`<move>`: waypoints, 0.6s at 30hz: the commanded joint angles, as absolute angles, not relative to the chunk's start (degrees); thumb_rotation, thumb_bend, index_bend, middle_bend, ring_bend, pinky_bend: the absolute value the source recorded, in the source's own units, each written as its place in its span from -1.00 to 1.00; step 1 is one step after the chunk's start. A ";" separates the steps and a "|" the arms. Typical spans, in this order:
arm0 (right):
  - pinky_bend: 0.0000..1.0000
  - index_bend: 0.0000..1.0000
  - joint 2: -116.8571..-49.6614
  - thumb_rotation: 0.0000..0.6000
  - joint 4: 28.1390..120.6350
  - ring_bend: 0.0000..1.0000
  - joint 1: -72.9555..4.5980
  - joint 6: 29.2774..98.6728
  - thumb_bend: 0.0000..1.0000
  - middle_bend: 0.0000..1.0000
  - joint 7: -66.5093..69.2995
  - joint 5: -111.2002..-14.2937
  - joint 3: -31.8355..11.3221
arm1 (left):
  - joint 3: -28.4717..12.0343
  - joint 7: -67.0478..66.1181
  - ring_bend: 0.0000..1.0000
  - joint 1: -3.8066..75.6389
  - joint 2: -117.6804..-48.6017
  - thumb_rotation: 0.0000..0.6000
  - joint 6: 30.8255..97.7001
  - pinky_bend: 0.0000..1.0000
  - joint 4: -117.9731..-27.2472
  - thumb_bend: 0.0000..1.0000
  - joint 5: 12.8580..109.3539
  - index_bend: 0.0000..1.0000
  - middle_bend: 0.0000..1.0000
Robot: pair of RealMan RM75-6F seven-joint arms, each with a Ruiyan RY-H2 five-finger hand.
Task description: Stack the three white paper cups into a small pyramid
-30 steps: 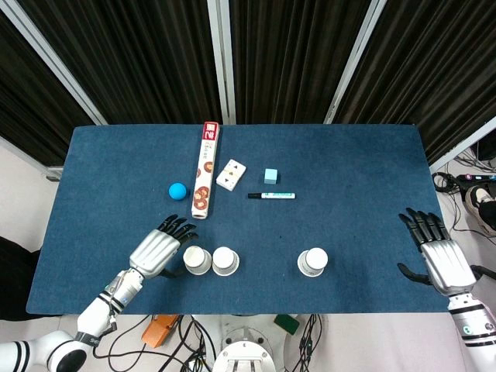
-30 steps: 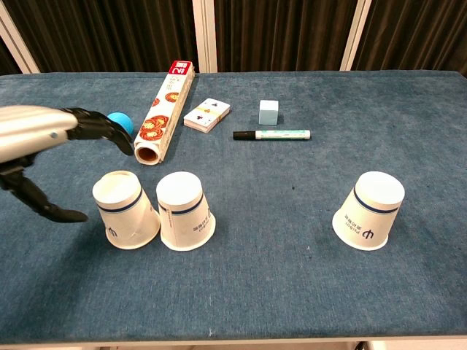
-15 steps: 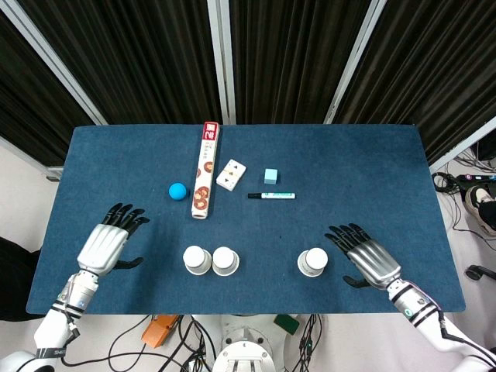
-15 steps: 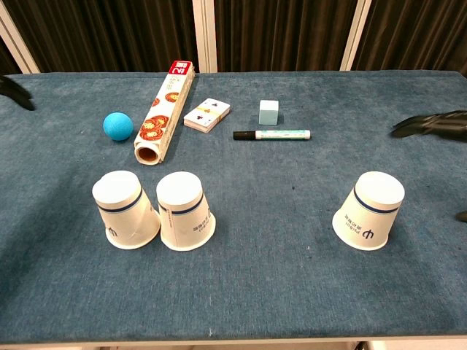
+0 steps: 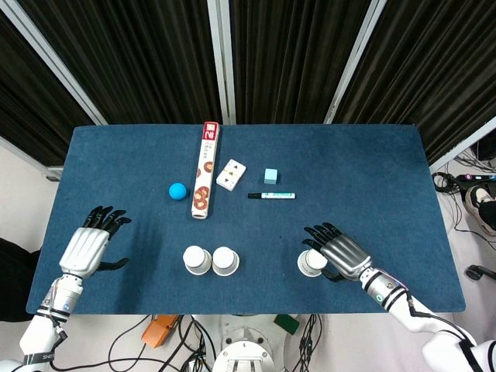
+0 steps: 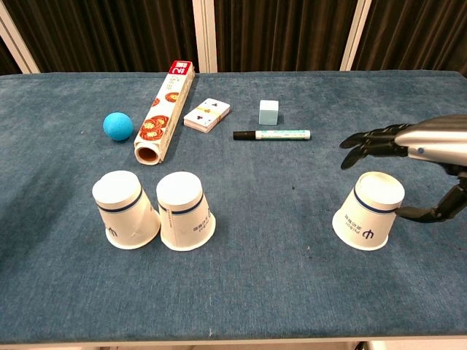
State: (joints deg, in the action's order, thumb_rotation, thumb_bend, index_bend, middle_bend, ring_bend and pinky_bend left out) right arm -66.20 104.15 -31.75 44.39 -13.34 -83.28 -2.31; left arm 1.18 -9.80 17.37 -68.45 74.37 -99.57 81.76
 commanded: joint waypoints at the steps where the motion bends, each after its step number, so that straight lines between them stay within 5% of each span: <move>1: -1.00 -0.46 -66.82 1.00 103.80 -1.00 -32.41 43.89 0.08 -0.88 -13.62 -82.47 -2.18 | 1.04 -9.56 -0.87 17.17 -68.44 1.00 74.38 -0.98 -99.39 -0.69 81.76 -0.56 -0.72; 7: -0.99 -0.15 -66.11 1.00 105.03 -1.00 -32.78 45.45 0.13 -0.74 -14.31 -81.50 -2.39 | 0.85 -8.92 -0.87 16.39 -68.06 1.00 74.94 -0.98 -99.00 -0.69 81.85 -0.56 -0.72; 18: -0.97 -0.14 -61.03 1.00 114.10 -1.00 -38.75 46.54 0.14 -0.73 -11.24 -82.99 -9.57 | 1.27 -8.84 -0.87 15.29 -67.32 1.00 74.26 -0.98 -97.82 -0.69 81.30 -0.56 -0.72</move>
